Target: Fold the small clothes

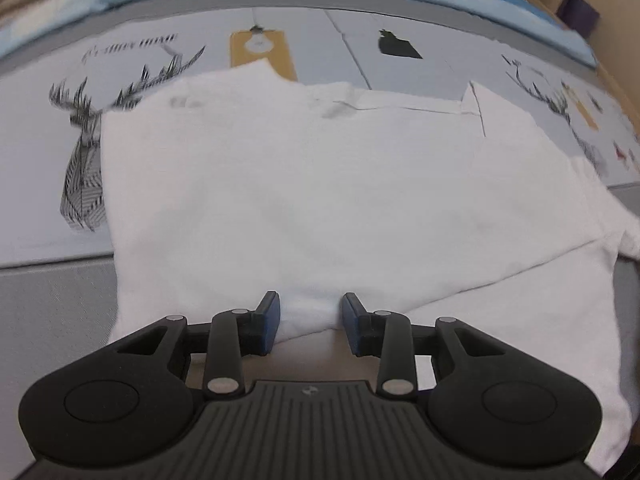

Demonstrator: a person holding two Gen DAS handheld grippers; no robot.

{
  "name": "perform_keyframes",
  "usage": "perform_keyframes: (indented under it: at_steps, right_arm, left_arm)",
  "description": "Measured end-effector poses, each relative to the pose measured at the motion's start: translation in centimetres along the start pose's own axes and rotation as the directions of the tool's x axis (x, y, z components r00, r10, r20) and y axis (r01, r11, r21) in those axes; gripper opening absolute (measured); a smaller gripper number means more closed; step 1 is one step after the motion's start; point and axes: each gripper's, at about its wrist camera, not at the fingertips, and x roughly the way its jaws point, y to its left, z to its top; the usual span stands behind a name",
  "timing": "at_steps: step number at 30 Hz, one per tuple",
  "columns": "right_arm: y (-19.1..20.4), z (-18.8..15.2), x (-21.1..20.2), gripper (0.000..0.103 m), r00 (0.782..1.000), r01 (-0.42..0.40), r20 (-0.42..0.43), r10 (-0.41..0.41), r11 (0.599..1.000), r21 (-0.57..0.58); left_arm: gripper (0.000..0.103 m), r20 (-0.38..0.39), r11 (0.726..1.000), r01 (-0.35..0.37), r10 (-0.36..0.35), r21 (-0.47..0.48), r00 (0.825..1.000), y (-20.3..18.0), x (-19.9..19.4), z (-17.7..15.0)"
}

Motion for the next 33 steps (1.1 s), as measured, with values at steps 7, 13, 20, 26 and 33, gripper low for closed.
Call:
perform_keyframes:
  at_steps: [7, 13, 20, 26, 33]
  right_arm:
    - [-9.6, 4.5, 0.5, 0.016, 0.997, 0.057, 0.038, -0.063, 0.987, 0.148]
    - [-16.0, 6.1, 2.0, 0.017, 0.995, 0.079, 0.032, -0.094, 0.947, 0.31]
    - [-18.5, 6.0, 4.0, 0.017, 0.997, 0.063, 0.014, -0.075, 0.911, 0.408]
    - [-18.6, 5.9, 4.3, 0.017, 0.996, 0.069, 0.02, -0.085, 0.901, 0.429]
    - [-17.3, 5.8, 3.7, 0.003, 0.991, 0.096, 0.049, -0.126, 0.912, 0.399]
  left_arm:
    - [0.041, 0.079, 0.999, 0.034, -0.036, 0.021, 0.996, -1.5, -2.3, 1.0]
    - [0.041, 0.064, 0.999, 0.022, -0.024, 0.026, 0.998, -1.6, -1.5, 1.1]
    - [0.041, 0.063, 0.999, 0.032, -0.034, 0.02, 0.997, -1.6, -1.4, 0.9]
    - [0.041, 0.065, 0.999, 0.039, -0.04, 0.011, 0.997, -1.3, -1.4, 1.0]
    - [0.041, 0.071, 0.999, 0.043, -0.042, -0.004, 0.997, -0.9, -1.8, 1.1]
